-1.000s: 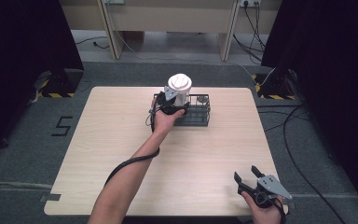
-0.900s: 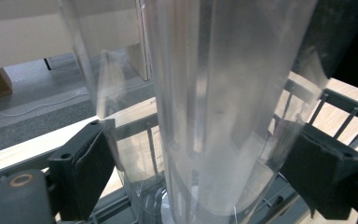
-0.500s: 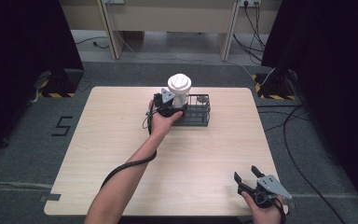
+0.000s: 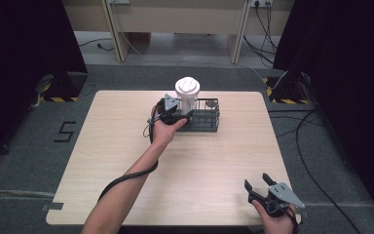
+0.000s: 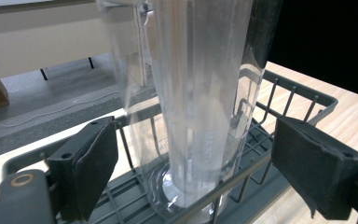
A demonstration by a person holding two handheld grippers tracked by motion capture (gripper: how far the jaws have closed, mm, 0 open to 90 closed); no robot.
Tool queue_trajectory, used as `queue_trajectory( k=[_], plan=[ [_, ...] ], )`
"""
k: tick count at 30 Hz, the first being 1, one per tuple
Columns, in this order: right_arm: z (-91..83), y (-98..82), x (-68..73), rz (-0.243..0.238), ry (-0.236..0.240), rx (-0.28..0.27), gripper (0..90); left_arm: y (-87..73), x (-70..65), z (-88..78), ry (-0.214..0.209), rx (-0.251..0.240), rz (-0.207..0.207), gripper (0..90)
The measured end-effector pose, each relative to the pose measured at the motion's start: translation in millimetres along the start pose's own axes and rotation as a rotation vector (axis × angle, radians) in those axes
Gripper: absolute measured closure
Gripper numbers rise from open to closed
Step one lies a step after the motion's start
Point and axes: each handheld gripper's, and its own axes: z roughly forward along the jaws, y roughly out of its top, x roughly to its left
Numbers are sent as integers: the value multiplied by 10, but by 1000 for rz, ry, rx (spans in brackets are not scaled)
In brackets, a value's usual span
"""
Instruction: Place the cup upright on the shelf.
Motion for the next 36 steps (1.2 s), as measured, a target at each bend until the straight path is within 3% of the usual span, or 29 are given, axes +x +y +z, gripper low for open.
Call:
queue_trajectory(
  k=[36],
  plan=[
    [4,2,5,-1,-3,5,270,-98,80,-536,-16,-11,35,143]
  ],
)
